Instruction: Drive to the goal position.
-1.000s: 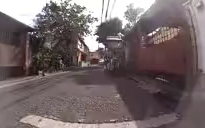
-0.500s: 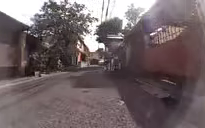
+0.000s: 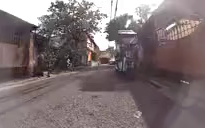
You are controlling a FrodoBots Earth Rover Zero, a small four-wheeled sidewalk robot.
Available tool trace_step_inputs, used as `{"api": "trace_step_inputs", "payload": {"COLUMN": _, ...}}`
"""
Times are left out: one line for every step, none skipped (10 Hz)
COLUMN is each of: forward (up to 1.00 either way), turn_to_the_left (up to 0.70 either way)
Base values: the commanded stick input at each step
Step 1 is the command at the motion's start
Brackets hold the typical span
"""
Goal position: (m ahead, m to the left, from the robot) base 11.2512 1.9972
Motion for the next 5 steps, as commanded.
{"api": "trace_step_inputs", "payload": {"forward": 0.70, "turn_to_the_left": 0.00}}
{"api": "trace_step_inputs", "payload": {"forward": 0.70, "turn_to_the_left": 0.00}}
{"api": "trace_step_inputs", "payload": {"forward": 0.70, "turn_to_the_left": 0.00}}
{"api": "trace_step_inputs", "payload": {"forward": 0.70, "turn_to_the_left": 0.00}}
{"api": "trace_step_inputs", "payload": {"forward": 0.70, "turn_to_the_left": 0.00}}
